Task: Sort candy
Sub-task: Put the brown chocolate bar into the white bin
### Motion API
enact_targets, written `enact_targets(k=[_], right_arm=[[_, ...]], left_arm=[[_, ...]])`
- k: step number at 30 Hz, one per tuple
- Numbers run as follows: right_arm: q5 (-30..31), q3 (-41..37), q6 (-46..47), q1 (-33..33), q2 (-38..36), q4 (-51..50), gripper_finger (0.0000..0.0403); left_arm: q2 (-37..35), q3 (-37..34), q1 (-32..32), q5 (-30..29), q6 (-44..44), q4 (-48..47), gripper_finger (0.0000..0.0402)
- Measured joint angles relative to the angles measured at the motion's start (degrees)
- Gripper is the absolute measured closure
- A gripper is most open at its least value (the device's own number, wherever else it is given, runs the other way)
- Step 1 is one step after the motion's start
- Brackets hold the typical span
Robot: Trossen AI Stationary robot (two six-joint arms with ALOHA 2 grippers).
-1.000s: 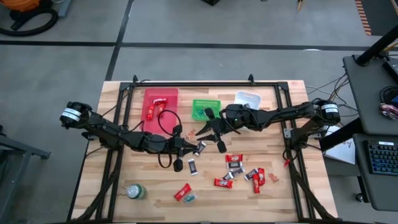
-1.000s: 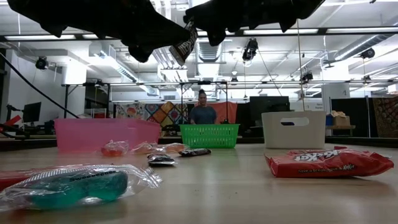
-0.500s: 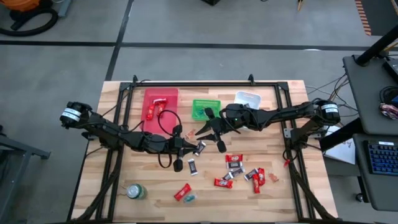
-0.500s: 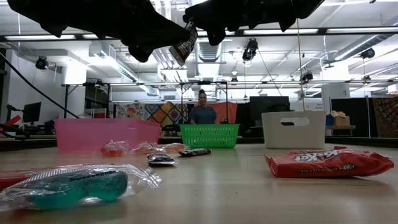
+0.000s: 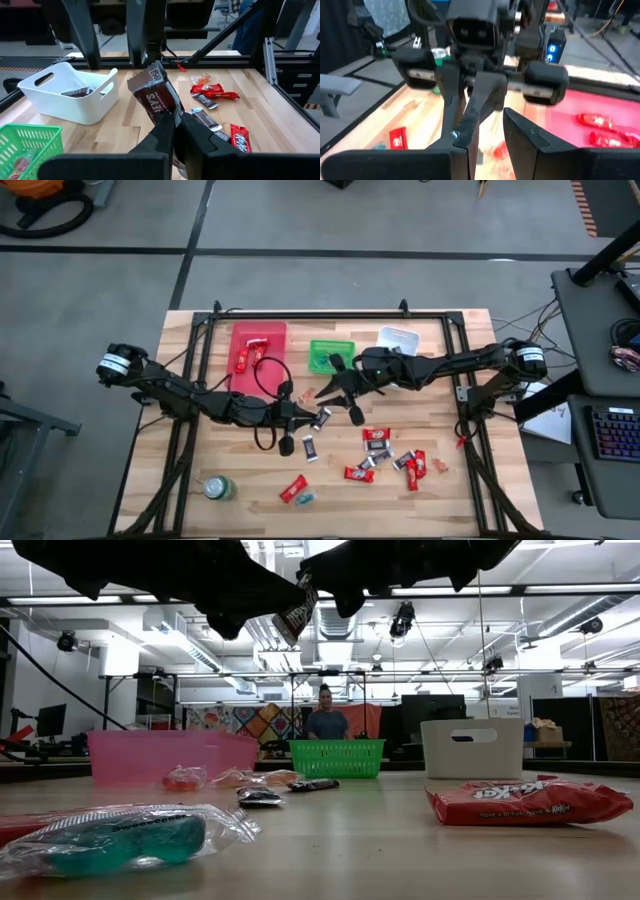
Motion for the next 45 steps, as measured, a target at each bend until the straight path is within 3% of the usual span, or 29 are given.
enact_targets(k=[17,27,31,34,45], right_arm=[[0.0,0.0,-1.5,0.1,0.1,-0.8,0.0317],[-0.3,0.2,7.6,0.1,0.1,1.0,0.0277],[0.9,0.2,6.7,0.0,0.1,1.4,0.0268],[3.0,0.2,5.8,0.0,0.1,1.2,0.0269],[-1.2,2.3,4.4,0.0,-0.8,-3.0,0.03]], left_arm=[[0.0,0.0,0.0,0.0,0.2,-0.2,0.04],[0.0,0.0,0.0,0.0,0.2,-0.4,0.04],[0.0,0.0,0.0,0.0,0.2,-0.4,0.04],[0.0,0.0,0.0,0.0,0.2,-0.4,0.04],[0.0,0.0,0.0,0.0,0.2,-0.5,0.04]])
